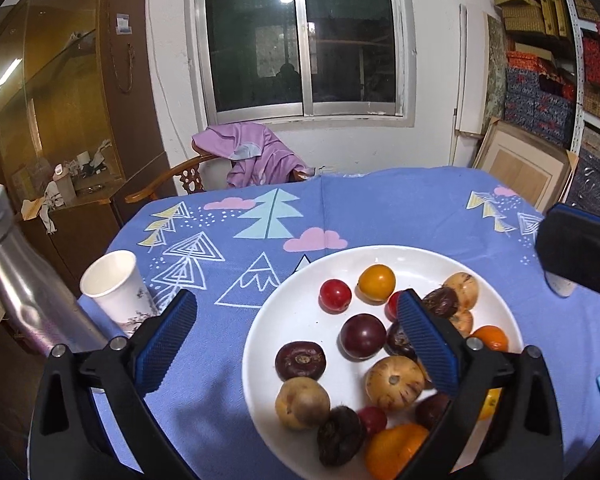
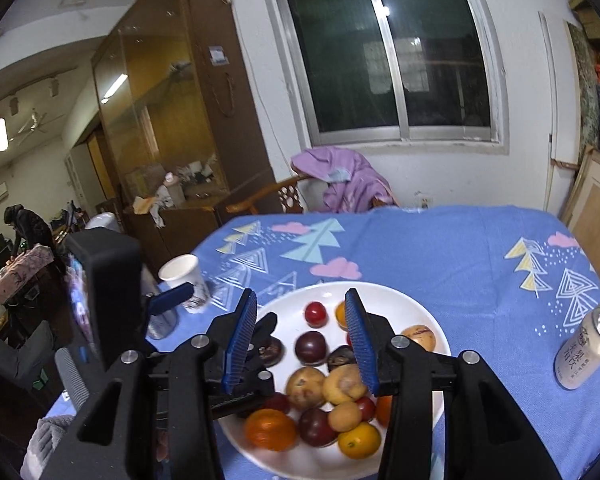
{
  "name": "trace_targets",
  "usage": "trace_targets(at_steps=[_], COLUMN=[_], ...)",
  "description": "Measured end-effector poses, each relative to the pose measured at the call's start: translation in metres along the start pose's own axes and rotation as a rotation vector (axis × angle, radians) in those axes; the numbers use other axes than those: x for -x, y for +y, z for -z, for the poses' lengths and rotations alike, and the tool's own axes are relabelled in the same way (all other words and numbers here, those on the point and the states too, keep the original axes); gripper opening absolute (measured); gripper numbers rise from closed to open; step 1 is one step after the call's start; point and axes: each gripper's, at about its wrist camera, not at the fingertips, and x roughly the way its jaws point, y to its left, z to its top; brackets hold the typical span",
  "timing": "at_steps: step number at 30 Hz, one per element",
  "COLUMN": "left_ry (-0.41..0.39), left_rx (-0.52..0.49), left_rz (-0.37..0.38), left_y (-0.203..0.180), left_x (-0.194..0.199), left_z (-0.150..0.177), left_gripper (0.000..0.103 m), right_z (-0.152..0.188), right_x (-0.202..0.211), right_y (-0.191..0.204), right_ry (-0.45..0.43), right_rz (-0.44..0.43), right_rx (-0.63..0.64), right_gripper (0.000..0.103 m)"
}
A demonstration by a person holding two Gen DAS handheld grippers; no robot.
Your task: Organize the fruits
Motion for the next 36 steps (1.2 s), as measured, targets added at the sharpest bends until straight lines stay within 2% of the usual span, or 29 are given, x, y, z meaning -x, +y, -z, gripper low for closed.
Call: trace_targets(at_steps=[4, 8, 14, 16, 17, 19, 21, 24, 28, 32, 36], left_ry=[-0.025, -0.051, -0.054, -0.058, -0.060, -0.051, -0.017, 0.007, 0.015, 0.015, 0.045], left_rx=[0.037, 0.047, 0.049, 0.039, 0.035, 0.030, 0.016, -0.008, -0.042, -0.032, 0.026], left_rz=[0.010, 0.038, 0.047, 0.048, 0.054, 0.068, 0.077, 0.069, 0.016, 0.001, 0.065], left_y=[0.008, 0.010, 0.006, 0.001, -0.002, -0.005, -0.011, -0.016, -0.020, -0.018, -0.010], left_x=[0.041, 0.091, 0.142, 0.152, 0.156, 0.155, 0.147, 0.132, 0.122, 0.121, 0.121], left_z=[-0.003, 0.012, 0.056, 0.071, 0.080, 0.093, 0.107, 0.119, 0.122, 0.122, 0.118], left_gripper=[0.098, 0.098, 0.098, 0.099, 0.099, 0.099, 0.099, 0.099, 0.099, 0.099, 0.099], right_z=[-0.006, -0.003, 0.026, 0.042, 0.052, 0.070, 0.090, 0.114, 0.131, 0.140, 0.147], right_x=[0.034, 0.077, 0.139, 0.150, 0.153, 0.155, 0.146, 0.122, 0.092, 0.090, 0.095], right_y=[0.017, 0.033, 0.048, 0.046, 0.043, 0.036, 0.023, -0.001, -0.018, -0.019, -0.016], right_ry=[-0.046, -0.096, -0.168, -0.178, -0.179, -0.170, -0.135, -0.051, 0.056, 0.057, -0.011], right_rz=[-0.022, -0.043, -0.011, 0.012, 0.032, 0.067, 0.108, 0.161, 0.266, 0.252, 0.256], right_rx=[0.022, 0.042, 0.072, 0.067, 0.064, 0.051, 0.014, -0.043, -0.060, -0.095, -0.122], right_gripper=[0.051, 0.055, 0.066, 0.077, 0.079, 0.087, 0.091, 0.091, 0.092, 0.100, 0.100])
